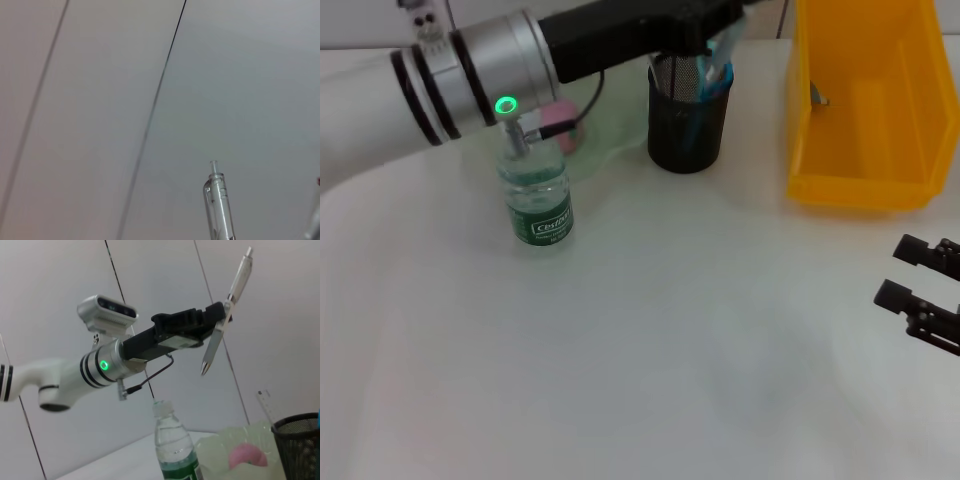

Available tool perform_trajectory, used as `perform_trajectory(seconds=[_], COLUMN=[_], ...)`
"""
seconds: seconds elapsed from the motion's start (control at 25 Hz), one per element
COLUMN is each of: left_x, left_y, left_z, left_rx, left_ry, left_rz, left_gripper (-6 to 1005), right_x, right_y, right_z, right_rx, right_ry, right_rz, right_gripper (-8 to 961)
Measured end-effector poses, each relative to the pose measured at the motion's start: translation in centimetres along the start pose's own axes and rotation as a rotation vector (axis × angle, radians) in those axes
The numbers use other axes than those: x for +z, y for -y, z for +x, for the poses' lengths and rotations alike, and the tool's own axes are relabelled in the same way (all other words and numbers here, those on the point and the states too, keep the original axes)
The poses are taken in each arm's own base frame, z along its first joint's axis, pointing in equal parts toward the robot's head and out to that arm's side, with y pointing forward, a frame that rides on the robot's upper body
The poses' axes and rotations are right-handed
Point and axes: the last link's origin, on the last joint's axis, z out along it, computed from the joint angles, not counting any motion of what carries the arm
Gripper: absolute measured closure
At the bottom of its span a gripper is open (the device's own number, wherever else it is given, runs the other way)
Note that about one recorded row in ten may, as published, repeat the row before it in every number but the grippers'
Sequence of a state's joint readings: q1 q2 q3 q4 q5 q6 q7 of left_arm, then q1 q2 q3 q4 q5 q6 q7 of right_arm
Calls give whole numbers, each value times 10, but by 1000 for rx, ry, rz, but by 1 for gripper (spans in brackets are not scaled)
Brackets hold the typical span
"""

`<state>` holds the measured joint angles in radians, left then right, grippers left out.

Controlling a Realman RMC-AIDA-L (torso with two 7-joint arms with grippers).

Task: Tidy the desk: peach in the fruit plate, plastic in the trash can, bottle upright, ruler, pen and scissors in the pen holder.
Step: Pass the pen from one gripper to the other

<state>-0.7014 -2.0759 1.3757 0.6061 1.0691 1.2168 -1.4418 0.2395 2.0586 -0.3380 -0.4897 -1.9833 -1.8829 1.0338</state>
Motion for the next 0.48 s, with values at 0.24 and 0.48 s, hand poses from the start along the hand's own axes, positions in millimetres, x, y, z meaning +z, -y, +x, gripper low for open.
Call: perform_trajectory(seconds=[0.24, 0.48], left_x=[-7, 7], left_y=[5, 10], left_z=[-8, -8], left_rx=[260, 354], left_ry=[-158, -140], left_rz=[87, 147], left_gripper=[848, 846], right_x=[19, 41], right_y=[-1, -1], right_z=[2, 6], right_rx=[22, 44], right_ry=[13, 4], right_rz=[-35, -70], right_gripper=[285, 294])
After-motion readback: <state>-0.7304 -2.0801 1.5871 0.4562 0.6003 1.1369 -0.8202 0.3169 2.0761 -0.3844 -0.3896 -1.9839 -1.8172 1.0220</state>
